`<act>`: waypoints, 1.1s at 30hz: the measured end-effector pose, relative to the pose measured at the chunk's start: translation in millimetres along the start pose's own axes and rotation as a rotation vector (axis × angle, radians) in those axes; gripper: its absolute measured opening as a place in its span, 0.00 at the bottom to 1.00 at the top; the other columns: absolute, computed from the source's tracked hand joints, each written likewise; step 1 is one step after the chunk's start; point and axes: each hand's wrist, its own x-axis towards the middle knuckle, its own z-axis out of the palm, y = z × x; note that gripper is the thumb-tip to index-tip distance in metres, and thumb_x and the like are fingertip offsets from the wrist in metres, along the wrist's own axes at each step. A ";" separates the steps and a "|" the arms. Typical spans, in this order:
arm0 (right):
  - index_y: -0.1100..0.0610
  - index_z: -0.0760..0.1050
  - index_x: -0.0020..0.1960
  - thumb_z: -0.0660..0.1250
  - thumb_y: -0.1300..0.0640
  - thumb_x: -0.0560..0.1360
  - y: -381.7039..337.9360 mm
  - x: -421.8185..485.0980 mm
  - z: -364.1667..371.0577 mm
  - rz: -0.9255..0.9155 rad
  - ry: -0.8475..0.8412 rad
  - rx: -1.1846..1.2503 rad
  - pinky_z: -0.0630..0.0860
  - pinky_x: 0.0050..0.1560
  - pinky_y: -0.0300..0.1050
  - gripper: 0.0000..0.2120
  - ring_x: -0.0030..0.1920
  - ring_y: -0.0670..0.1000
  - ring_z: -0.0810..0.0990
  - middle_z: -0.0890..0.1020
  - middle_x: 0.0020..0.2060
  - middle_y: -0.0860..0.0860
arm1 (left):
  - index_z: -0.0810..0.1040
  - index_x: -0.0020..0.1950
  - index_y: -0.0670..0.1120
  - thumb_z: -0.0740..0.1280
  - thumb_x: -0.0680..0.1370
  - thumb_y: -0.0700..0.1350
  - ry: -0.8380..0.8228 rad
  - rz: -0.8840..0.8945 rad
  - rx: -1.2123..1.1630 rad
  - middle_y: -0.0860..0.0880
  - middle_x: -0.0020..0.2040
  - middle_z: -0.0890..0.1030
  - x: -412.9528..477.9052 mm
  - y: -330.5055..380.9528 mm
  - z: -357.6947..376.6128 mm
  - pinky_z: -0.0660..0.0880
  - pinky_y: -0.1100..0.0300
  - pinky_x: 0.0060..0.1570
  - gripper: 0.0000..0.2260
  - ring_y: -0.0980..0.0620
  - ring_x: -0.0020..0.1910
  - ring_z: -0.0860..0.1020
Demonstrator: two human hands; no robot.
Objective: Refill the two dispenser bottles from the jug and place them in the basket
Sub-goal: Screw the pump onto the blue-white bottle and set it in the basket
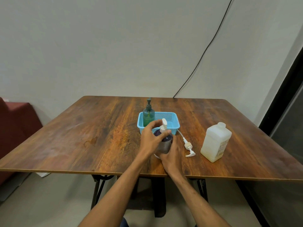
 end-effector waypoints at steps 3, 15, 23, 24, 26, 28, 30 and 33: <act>0.48 0.63 0.75 0.82 0.54 0.65 1.3 0.1 -0.6 -0.002 -0.007 -0.005 0.71 0.51 0.31 0.45 0.62 0.43 0.76 0.77 0.66 0.45 | 0.82 0.54 0.45 0.79 0.70 0.44 0.129 0.023 0.012 0.57 0.50 0.81 -1.7 2.6 7.5 0.74 0.77 0.45 0.14 0.65 0.49 0.79; 0.51 0.62 0.77 0.83 0.53 0.66 0.0 -0.1 -1.9 0.005 -0.006 0.000 0.67 0.49 0.24 0.46 0.65 0.43 0.74 0.75 0.69 0.46 | 0.79 0.63 0.50 0.75 0.74 0.46 -0.034 0.017 -0.041 0.57 0.58 0.81 4.2 -1.5 -1.6 0.78 0.67 0.54 0.18 0.63 0.57 0.79; 0.48 0.63 0.75 0.83 0.52 0.65 -0.6 0.6 -0.8 0.007 -0.016 0.009 0.75 0.52 0.32 0.45 0.59 0.39 0.74 0.76 0.65 0.43 | 0.84 0.55 0.43 0.77 0.72 0.42 0.074 0.025 -0.102 0.55 0.48 0.84 6.1 2.6 0.9 0.79 0.68 0.44 0.13 0.66 0.49 0.82; 0.48 0.63 0.75 0.83 0.52 0.64 0.5 0.7 -0.4 0.006 -0.016 0.013 0.77 0.55 0.36 0.45 0.61 0.40 0.74 0.76 0.66 0.43 | 0.84 0.56 0.43 0.77 0.72 0.42 0.055 0.024 -0.106 0.54 0.49 0.85 6.9 1.3 -0.7 0.80 0.67 0.46 0.13 0.64 0.49 0.82; 0.48 0.63 0.75 0.83 0.52 0.64 2.0 0.7 -0.3 -0.006 -0.008 0.006 0.78 0.57 0.40 0.46 0.63 0.42 0.75 0.76 0.66 0.44 | 0.84 0.56 0.43 0.77 0.72 0.42 0.025 0.016 -0.121 0.53 0.50 0.85 8.7 -0.9 -3.0 0.82 0.61 0.49 0.13 0.60 0.51 0.83; 0.48 0.63 0.75 0.83 0.51 0.64 1.8 0.6 -1.7 -0.012 -0.006 0.006 0.78 0.58 0.41 0.46 0.63 0.43 0.75 0.76 0.66 0.45 | 0.84 0.56 0.43 0.76 0.73 0.42 -0.002 0.010 -0.135 0.54 0.51 0.85 10.5 -2.8 -4.2 0.82 0.57 0.51 0.13 0.59 0.52 0.84; 0.49 0.63 0.75 0.83 0.52 0.64 1.5 0.8 -2.6 -0.012 -0.007 0.006 0.75 0.57 0.38 0.46 0.63 0.43 0.75 0.76 0.66 0.45 | 0.84 0.57 0.43 0.76 0.73 0.43 -0.017 0.012 -0.138 0.54 0.51 0.86 11.0 -4.2 -4.7 0.82 0.56 0.53 0.13 0.58 0.53 0.83; 0.50 0.64 0.75 0.83 0.52 0.64 0.8 -0.1 -2.8 -0.005 -0.009 0.006 0.71 0.56 0.33 0.46 0.65 0.43 0.73 0.75 0.67 0.46 | 0.84 0.57 0.43 0.76 0.73 0.43 -0.032 -0.005 -0.147 0.53 0.52 0.86 11.3 -7.1 -5.0 0.82 0.53 0.54 0.14 0.57 0.53 0.83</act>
